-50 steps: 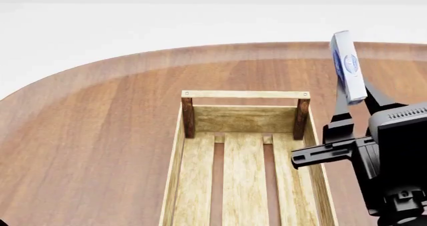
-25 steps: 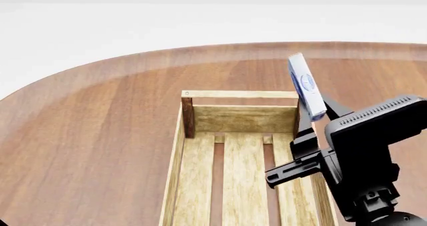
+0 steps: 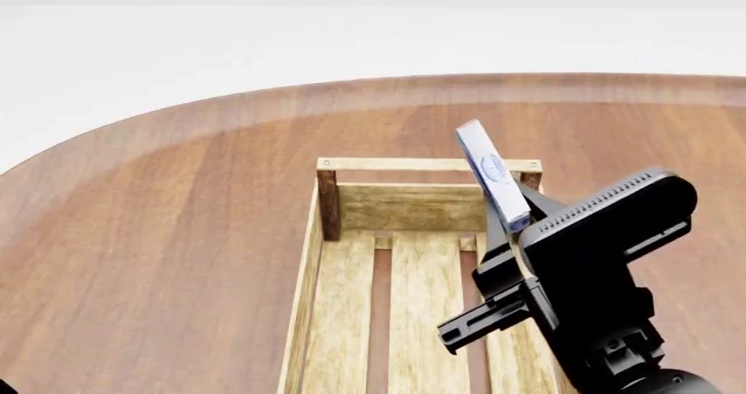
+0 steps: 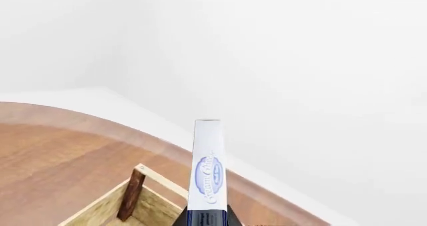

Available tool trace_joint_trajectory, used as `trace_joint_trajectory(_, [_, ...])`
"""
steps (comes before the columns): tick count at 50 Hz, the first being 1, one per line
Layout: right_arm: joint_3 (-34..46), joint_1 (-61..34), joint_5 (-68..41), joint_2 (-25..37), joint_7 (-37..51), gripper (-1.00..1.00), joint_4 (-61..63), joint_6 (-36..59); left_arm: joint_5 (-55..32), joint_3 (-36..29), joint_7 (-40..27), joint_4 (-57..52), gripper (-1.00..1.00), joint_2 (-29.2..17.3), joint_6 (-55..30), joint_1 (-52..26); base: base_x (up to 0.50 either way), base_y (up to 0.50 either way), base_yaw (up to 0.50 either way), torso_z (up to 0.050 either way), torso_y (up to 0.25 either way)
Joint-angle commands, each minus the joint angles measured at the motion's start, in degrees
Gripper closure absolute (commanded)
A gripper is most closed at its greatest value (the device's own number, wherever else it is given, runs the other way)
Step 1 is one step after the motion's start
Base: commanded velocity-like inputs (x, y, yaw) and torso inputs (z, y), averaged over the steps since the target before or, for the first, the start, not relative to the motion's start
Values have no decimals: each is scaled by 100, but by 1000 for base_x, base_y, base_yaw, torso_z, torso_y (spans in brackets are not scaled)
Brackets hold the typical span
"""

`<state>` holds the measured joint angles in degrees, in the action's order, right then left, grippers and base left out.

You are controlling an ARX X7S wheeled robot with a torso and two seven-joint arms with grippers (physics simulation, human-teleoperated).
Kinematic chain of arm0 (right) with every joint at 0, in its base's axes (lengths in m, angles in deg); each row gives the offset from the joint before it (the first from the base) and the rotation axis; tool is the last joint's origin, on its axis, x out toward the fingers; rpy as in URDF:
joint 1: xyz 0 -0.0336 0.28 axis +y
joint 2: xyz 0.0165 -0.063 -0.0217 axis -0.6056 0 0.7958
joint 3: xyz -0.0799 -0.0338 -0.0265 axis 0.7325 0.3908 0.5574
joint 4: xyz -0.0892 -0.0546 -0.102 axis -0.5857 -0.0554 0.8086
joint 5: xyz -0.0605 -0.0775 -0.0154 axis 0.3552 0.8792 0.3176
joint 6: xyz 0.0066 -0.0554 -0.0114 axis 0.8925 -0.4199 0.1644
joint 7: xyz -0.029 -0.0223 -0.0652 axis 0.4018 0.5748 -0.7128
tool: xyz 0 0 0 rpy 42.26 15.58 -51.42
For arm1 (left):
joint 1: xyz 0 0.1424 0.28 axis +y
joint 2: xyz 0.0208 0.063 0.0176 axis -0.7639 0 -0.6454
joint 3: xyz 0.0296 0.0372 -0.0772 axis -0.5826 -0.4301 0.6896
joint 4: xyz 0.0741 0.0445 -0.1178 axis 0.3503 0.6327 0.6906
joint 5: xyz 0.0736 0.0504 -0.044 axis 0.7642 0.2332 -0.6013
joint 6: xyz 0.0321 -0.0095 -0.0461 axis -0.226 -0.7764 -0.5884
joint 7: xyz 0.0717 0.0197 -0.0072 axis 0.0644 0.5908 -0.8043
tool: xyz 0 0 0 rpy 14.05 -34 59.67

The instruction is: Pick up the cream cheese and put it in the tray.

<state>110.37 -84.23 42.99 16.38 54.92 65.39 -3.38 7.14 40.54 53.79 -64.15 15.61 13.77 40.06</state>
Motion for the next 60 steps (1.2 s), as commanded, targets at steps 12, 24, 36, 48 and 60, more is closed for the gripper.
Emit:
trace_joint_trajectory(12, [93, 93, 113, 94, -173, 100, 123, -64, 126, 4, -72, 43, -100, 3, 30, -10, 0, 0, 0, 0, -15])
trace_joint_trajectory(24, [138, 110, 163, 106, -185, 100, 112, -86, 125, -17, -95, 28, -100, -16, 31, -6, 0, 0, 0, 0, -94])
trace_joint_trajectory(36, [191, 108, 165, 145, -194, 100, 255, -7, 124, -46, -111, 47, -100, -30, 52, -9, 0, 0, 0, 0, -94])
trace_joint_trajectory(48, [301, -75, 155, 122, -271, 100, 343, 189, 131, -59, -134, 61, -100, -42, 75, -11, -1, 0, 0, 0, -93])
trace_joint_trajectory(60, [329, -273, 72, 80, -307, 100, 449, 391, 113, -65, -156, 52, -100, -67, 80, -11, 0, 0, 0, 0, -94])
